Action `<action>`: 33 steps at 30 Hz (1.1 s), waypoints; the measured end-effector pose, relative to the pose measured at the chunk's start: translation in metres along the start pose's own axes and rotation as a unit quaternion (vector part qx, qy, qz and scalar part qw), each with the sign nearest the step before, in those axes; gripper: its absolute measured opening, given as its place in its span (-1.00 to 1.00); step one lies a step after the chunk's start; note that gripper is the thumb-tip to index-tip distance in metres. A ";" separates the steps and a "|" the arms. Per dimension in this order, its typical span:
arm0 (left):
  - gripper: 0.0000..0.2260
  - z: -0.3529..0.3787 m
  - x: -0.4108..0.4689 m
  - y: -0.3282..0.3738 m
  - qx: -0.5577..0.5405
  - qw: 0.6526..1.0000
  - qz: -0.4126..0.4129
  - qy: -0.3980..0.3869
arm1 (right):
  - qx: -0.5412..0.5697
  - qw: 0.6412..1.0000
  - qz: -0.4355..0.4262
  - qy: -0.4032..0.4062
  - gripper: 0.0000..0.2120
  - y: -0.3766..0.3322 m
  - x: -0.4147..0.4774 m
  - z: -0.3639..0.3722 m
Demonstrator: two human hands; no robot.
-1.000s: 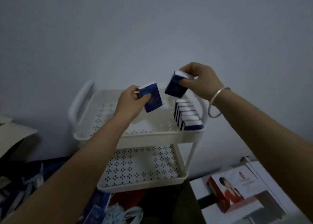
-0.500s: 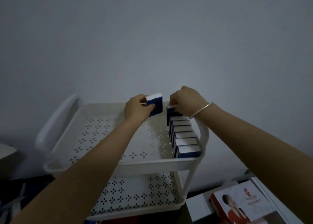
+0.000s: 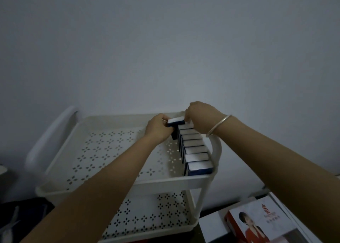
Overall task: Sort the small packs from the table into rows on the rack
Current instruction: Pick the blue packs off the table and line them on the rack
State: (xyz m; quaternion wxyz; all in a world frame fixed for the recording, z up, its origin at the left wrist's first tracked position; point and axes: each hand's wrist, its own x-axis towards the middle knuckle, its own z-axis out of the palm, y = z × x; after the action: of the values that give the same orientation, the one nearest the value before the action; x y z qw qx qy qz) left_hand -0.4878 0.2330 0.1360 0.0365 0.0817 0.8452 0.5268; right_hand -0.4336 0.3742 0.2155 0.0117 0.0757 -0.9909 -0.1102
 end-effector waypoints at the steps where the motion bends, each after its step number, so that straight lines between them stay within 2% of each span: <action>1: -0.86 0.001 -0.001 0.000 0.002 1.000 0.002 -0.003 | -0.003 1.000 -0.002 0.019 -0.68 0.000 -0.005 0.001; 4: -0.89 0.003 -0.006 0.005 -0.057 0.997 -0.018 -0.039 | 0.004 0.997 0.011 0.079 -0.63 -0.003 -0.023 0.006; 6: -0.88 0.005 -0.011 0.012 -0.102 0.992 -0.034 -0.061 | 0.042 0.995 0.027 0.083 -0.56 -0.005 -0.030 0.008; 8: -0.79 0.006 -0.015 0.017 -0.147 0.985 -0.057 -0.073 | 0.093 0.992 0.037 0.073 -0.48 -0.007 -0.033 0.007; 12: -0.73 0.004 -0.018 0.017 -0.182 0.977 -0.094 -0.065 | 0.140 0.987 0.050 0.061 -0.40 -0.005 -0.041 0.005; 15: -0.72 0.000 -0.022 0.016 -0.177 0.978 -0.102 -0.047 | 0.127 0.986 0.046 0.097 -0.41 -0.009 -0.047 0.009; 18: -0.75 -0.013 -0.033 0.020 -0.130 0.988 -0.078 -0.010 | 0.146 0.968 0.013 0.205 -0.47 -0.027 -0.058 0.007; 21: -0.78 -0.039 -0.065 0.029 -0.114 0.993 -0.017 0.020 | 0.240 0.919 -0.053 0.309 -0.59 -0.059 -0.083 0.003; 25: -0.74 -0.082 -0.139 0.023 -0.096 0.992 0.076 0.031 | 0.315 0.874 -0.150 0.338 -0.73 -0.104 -0.140 0.030; 28: -0.75 -0.110 -0.198 -0.011 -0.054 0.993 0.086 0.066 | 0.359 0.875 -0.169 0.277 -0.80 -0.141 -0.172 0.074; 31: -0.77 -0.121 -0.251 -0.065 -0.027 0.993 0.069 0.091 | 0.389 0.897 -0.169 0.122 -0.80 -0.187 -0.191 0.126; 33: -0.74 -0.118 -0.282 -0.110 0.012 0.997 0.010 0.077 | 0.385 0.905 -0.180 -0.006 -0.79 -0.220 -0.202 0.161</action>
State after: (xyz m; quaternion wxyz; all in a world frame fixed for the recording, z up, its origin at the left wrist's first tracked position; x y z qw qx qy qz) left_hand -0.2384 0.0313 0.0829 -0.0349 0.0497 0.8509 0.5218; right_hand -0.2083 0.2275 0.0084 -0.0440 0.2510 -0.9257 0.2796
